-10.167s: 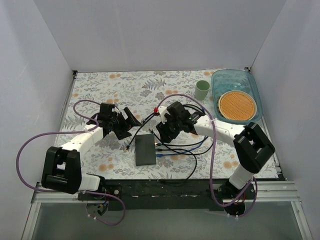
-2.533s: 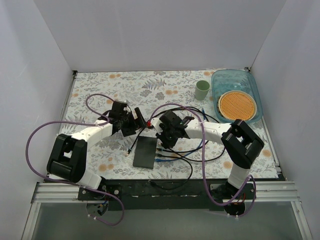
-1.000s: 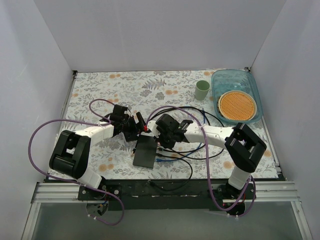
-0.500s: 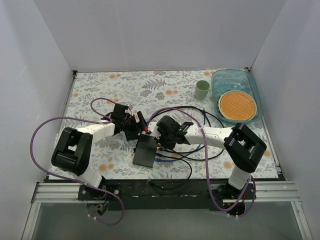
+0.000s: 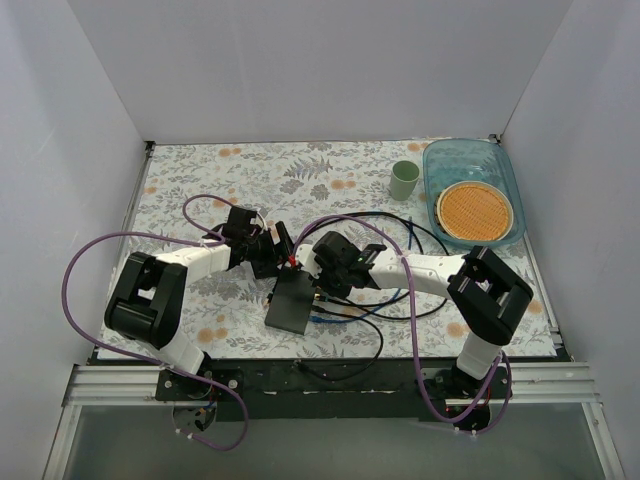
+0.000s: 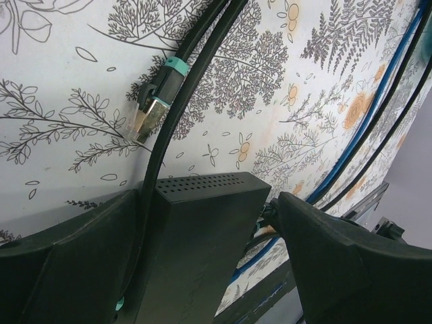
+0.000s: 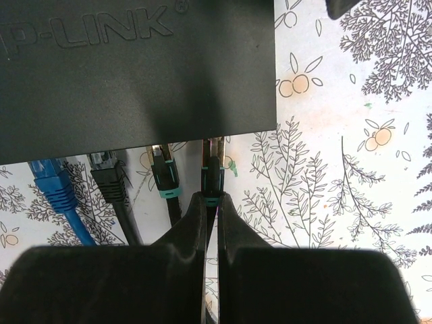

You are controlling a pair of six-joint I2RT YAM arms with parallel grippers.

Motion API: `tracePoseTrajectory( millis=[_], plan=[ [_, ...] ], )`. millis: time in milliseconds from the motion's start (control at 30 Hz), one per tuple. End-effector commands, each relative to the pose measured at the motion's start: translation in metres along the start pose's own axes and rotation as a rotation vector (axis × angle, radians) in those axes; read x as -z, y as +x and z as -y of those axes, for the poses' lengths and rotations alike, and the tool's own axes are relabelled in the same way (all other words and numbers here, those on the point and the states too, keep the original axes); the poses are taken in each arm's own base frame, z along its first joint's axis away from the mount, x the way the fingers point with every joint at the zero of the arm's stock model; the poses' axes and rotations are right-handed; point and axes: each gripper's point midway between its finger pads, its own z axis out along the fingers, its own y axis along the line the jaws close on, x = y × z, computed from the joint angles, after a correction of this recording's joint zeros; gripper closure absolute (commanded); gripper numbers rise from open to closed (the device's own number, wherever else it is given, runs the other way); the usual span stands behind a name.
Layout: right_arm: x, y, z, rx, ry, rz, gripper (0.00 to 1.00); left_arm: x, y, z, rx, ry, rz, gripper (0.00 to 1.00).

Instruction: Insert the plug into the switch port

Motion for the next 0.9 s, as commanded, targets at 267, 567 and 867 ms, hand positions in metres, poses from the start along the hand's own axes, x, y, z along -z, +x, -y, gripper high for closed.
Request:
tracePoseTrajectory(
  millis=[267,567,867],
  plan=[
    [0.009,-0.098,0.008,0.034,0.021,0.3,0.99,-0.001,0.017,0.031,-0.039,0.114,-0.078,0.2],
    [0.008,-0.113,0.014,0.0,0.049,0.356,0.99,0.005,0.028,0.038,-0.026,0.145,-0.102,0.31],
    [0.02,-0.156,0.026,-0.038,0.092,0.51,0.99,0.008,0.049,0.046,-0.007,0.175,-0.137,0.4]
  ],
)
